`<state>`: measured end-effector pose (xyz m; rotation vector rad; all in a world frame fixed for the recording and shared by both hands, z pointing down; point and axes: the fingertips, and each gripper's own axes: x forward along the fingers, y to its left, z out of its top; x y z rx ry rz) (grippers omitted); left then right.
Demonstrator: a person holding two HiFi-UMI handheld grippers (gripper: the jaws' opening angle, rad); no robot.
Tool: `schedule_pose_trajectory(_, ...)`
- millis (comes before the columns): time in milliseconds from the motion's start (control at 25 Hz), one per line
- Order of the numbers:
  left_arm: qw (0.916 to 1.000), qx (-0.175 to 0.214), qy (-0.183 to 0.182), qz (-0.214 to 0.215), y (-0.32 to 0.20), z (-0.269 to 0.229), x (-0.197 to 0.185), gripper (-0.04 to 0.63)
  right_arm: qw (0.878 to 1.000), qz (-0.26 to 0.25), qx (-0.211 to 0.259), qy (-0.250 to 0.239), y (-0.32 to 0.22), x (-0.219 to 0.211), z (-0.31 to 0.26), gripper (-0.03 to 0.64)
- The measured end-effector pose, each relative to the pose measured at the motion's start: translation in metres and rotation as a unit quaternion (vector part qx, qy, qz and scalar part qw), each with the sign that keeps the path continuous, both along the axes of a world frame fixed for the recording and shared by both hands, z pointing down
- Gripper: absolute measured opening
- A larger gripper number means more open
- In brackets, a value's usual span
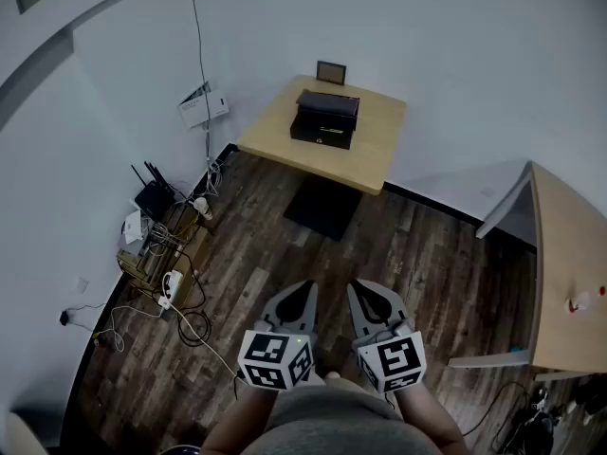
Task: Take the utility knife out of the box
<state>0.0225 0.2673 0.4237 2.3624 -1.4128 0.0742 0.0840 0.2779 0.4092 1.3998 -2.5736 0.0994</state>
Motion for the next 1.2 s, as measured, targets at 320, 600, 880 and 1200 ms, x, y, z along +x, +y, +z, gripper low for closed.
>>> schedule_pose_trajectory(320,0.9999,0.015,0.001,-0.002,0.039,-0.006,0.0,0.005,1.0,0.004,0.002,-0.028,0.036,-0.004,-0.001,0.0)
schedule_pose_trajectory(600,0.9998,0.018,0.009,-0.004,0.048,-0.01,-0.001,0.005,1.0,-0.004,0.011,-0.022,0.045,-0.007,-0.006,0.0)
schedule_pose_trajectory(880,0.9996,0.019,0.019,-0.011,0.057,-0.013,0.005,0.003,0.999,-0.009,0.008,-0.04,0.055,0.002,-0.008,0.0)
schedule_pose_trajectory(1200,0.9997,0.007,0.018,-0.016,0.054,-0.005,0.011,0.005,0.998,-0.024,0.002,-0.059,0.048,0.009,-0.005,0.0)
